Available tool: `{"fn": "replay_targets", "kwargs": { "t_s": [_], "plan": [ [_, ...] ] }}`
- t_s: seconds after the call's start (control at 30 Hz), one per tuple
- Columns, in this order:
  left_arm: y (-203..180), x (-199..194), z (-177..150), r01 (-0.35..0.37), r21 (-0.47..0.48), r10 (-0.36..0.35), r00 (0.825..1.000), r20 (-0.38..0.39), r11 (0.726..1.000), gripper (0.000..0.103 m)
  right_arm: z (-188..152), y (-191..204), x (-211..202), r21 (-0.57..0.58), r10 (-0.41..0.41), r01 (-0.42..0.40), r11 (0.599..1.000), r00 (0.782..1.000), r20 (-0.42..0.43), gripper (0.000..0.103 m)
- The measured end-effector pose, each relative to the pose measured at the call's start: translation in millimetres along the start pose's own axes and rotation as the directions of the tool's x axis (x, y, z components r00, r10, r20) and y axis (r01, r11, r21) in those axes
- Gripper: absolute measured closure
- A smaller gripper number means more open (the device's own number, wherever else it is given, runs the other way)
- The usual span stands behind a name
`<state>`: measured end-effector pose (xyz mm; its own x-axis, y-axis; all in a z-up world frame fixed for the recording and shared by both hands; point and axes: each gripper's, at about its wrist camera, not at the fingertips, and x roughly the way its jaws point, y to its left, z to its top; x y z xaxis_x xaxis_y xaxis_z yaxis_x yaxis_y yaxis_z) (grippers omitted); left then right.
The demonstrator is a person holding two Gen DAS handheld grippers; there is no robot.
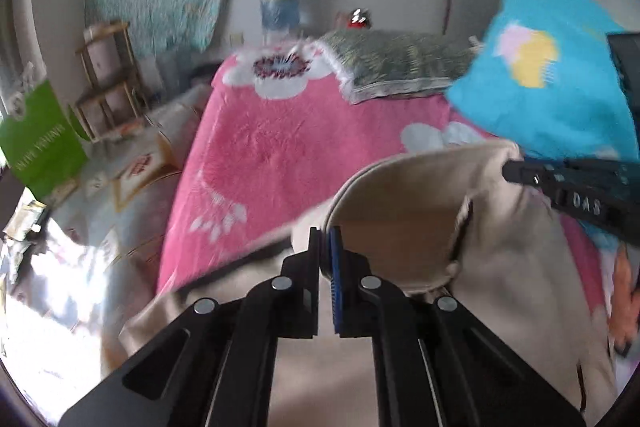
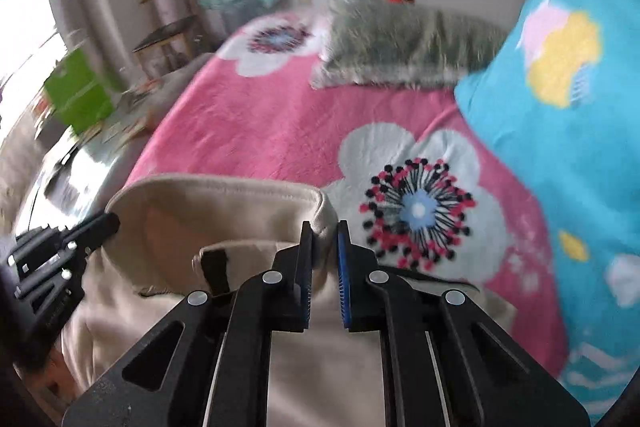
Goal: Fold large clothes
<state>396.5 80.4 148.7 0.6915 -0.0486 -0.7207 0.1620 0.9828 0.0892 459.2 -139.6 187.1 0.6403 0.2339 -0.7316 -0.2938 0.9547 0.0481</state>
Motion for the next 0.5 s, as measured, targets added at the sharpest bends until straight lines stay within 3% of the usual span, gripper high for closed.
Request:
{"fn": "replay_targets", "kwargs": {
  "t_s": [0.1, 0.2, 0.37, 0.5],
  "plan": [
    [-14.3, -48.1, -34.9, 0.013, 0.032, -0.014, 0.999, 0.042, 0.999, 0.098, -31.9, 8.4, -37.8, -0.070, 0.043, -0.040, 0.997, 0.998, 0.036, 0.092],
    [-35.3, -82.8, -80.2, 0.011, 0.072, -0.015, 0.998, 0.061, 0.997, 0.098, -67.5, 22.1, -60.3, -0.124, 0.033, -0.024, 0.992, 0.997, 0.071, 0.092],
    [-69.8, -72.7, -143.3, 0.001, 0.139, -0.001, 1.000, -0.004, 0.990, 0.098, -135.1, 20.5, -60.9, -0.032, 0.015, -0.014, 0.999, 0.999, 0.037, 0.091],
    [-69.7, -77.4, -173.0, 0.025, 0.081, -0.026, 1.000, 0.008, 0.996, 0.098, -174.2, 14.4, -59.9, 0.007, 0.003, -0.004, 1.000, 0.999, 0.032, 0.091]
  ]
}}
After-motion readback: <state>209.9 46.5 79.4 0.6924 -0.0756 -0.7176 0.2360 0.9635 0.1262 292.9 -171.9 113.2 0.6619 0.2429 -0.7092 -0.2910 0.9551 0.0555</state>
